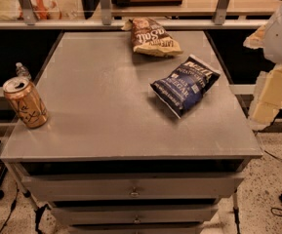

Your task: Pick brown chip bag

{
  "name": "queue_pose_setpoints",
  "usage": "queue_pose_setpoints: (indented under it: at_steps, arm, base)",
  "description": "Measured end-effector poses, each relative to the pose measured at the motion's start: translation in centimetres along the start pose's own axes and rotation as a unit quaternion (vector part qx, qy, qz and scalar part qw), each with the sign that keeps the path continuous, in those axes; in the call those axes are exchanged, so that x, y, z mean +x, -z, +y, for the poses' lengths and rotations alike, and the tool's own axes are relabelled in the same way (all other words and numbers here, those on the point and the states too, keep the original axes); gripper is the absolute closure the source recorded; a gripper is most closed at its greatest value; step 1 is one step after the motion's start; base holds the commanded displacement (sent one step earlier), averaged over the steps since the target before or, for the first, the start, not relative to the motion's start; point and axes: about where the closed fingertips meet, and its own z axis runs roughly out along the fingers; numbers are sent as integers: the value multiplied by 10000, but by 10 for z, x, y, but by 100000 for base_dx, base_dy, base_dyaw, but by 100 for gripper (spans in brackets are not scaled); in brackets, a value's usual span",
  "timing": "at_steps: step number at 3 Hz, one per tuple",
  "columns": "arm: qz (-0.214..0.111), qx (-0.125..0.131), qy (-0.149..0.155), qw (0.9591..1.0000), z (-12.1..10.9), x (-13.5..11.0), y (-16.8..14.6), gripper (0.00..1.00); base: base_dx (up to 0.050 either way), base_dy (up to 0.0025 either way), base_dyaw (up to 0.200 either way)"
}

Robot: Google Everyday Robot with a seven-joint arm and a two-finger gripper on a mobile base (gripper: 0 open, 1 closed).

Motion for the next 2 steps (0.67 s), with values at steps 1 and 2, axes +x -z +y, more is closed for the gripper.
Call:
queue_pose_setpoints:
  at_steps: [1, 2]
  arm:
    - [0, 0, 0, 10000, 0, 0, 0, 0]
    - [0, 1, 0, 10000, 0, 0, 0, 0]
  base:
    - [1288, 67, 8340]
    - [1387, 71, 8127]
